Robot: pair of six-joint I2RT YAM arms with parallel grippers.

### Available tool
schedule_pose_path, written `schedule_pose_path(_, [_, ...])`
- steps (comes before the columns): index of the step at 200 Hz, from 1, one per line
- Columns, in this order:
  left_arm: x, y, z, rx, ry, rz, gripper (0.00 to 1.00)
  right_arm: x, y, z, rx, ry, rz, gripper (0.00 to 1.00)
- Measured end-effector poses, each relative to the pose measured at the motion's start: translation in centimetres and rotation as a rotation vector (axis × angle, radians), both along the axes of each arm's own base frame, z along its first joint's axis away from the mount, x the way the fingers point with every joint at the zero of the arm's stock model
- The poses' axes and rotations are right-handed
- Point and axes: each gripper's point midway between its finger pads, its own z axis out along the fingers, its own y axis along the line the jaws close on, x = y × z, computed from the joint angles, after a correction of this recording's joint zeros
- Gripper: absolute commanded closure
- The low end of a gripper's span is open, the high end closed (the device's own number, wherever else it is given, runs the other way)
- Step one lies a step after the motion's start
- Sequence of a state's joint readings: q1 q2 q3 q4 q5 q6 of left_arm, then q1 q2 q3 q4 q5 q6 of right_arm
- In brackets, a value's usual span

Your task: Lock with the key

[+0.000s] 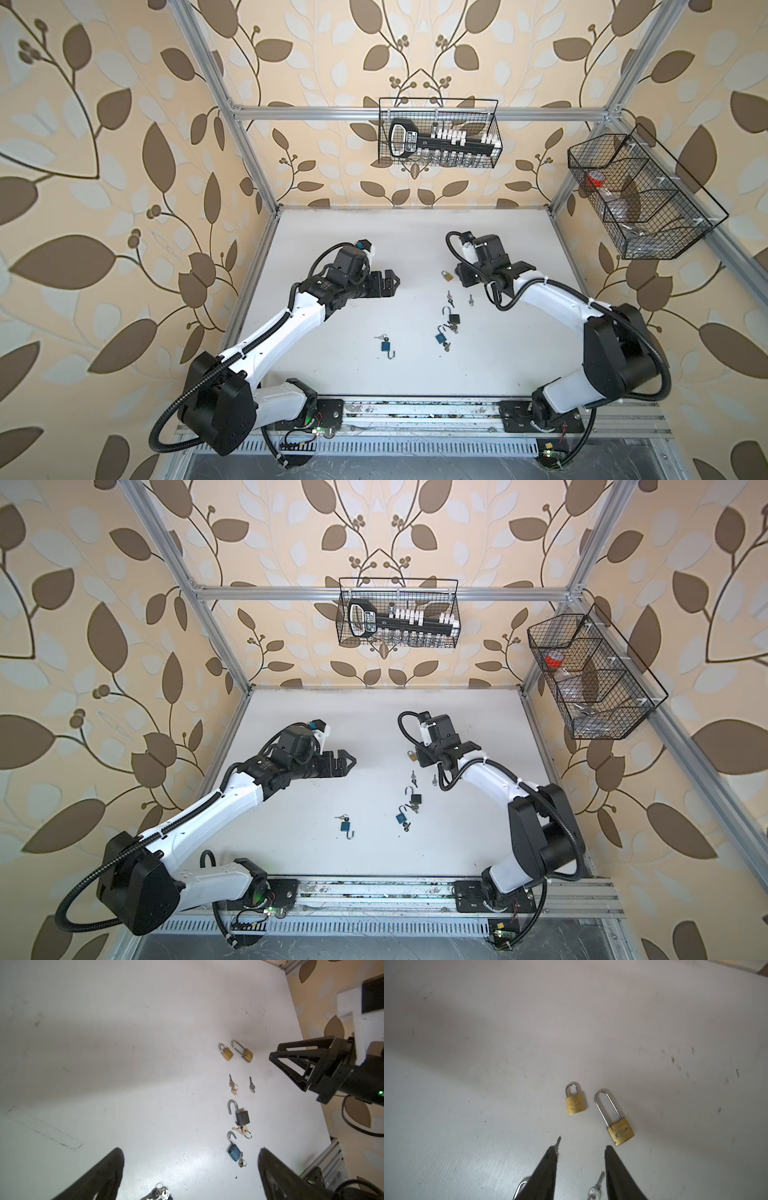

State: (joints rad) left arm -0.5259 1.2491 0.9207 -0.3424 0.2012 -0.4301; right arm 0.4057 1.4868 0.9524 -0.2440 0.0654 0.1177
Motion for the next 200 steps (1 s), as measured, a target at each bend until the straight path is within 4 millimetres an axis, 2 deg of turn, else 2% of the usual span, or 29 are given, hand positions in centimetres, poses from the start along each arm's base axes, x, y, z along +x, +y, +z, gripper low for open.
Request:
schedule_pose_path(39, [-1.5, -5.0, -2.3, -0.017, 0.035, -0.135, 0.01, -5.2, 0.8, -1.3, 0.064, 0.08, -0.068, 0.6])
schedule_pose_path(68, [-1.6, -6.5, -4.0, -0.089, 0.074, -0.135, 0.01, -7.6, 1.8, -3.2, 0.069, 0.159, -0.086, 0.58])
schedule_pose_path(100, [-1.1, -6.2, -5.2, -0.17, 0.116, -0.068, 0.01, -9.1, 2.3, -6.0, 0.026, 0.252, -0.105, 0.54])
schedule_pose_path(132, [0.6, -4.4, -5.3, -0.236, 0.13, 0.013, 0.01, -10.7, 2.7, -8.6, -0.05, 0.321, -0.095, 0.53])
schedule_pose_path(163, [1.9, -3.0, -4.9, -0.271, 0.127, 0.055, 0.01, -10.9, 2.1, -9.8, -0.093, 0.345, -0.12, 0.5])
schedule_pose_path(200, [1.9, -3.0, -4.6, -0.289, 0.13, 0.046, 0.01, -10.5, 2.2, -10.3, -0.107, 0.349, -0.134, 0.49])
